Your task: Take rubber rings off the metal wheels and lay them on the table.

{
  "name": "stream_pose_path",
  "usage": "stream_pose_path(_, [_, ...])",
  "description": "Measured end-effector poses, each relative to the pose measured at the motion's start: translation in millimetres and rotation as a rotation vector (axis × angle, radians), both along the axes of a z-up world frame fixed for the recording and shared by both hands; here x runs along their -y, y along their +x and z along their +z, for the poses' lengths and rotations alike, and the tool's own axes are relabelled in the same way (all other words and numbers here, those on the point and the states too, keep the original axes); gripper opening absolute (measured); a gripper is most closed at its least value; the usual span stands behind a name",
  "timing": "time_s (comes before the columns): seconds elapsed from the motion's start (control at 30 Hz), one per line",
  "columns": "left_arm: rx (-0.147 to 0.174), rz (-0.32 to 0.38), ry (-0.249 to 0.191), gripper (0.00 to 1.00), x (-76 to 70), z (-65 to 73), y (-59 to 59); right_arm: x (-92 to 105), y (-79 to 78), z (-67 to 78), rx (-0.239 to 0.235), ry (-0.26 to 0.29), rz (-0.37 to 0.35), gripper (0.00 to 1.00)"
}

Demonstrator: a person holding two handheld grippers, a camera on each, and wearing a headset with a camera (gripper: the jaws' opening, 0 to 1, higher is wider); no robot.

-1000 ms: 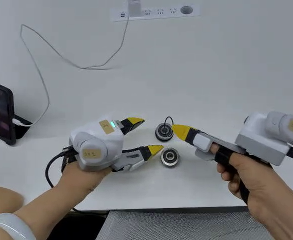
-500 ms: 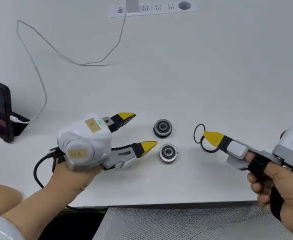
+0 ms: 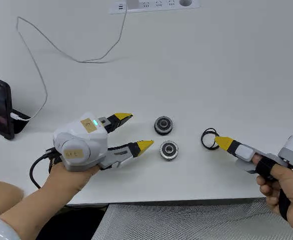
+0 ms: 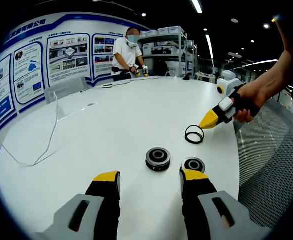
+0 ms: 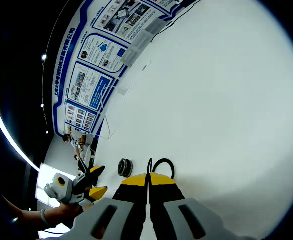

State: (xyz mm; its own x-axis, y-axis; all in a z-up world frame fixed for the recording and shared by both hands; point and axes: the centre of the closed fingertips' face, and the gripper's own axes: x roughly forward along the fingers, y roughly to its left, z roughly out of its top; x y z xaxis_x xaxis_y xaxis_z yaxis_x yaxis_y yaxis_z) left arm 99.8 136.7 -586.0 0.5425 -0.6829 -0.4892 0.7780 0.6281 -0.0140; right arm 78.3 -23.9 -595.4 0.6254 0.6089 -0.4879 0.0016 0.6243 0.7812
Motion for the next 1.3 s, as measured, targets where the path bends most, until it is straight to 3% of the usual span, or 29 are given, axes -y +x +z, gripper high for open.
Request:
stream_pose_path(0.13, [-0.001,-0.002,-0.003,0.49,1.5,0.7,-0.4,0.6,-0.1,-3.6,0.013,-0.054,0.025,0.02])
stream_pose_path(1.0, [-0.010,-0.007,-0.001,0.47,2.8,-0.2,-1.0,12.5,0.5,-11.1,0.067,-0.225,0.100,0.09])
stream_pose_path(1.3, [-0.003,-0.020,-0.002,0.45,6.5,2.0,-1.6,4.8,2.8,-4.4,0.087,-0.216,0.112,0.10])
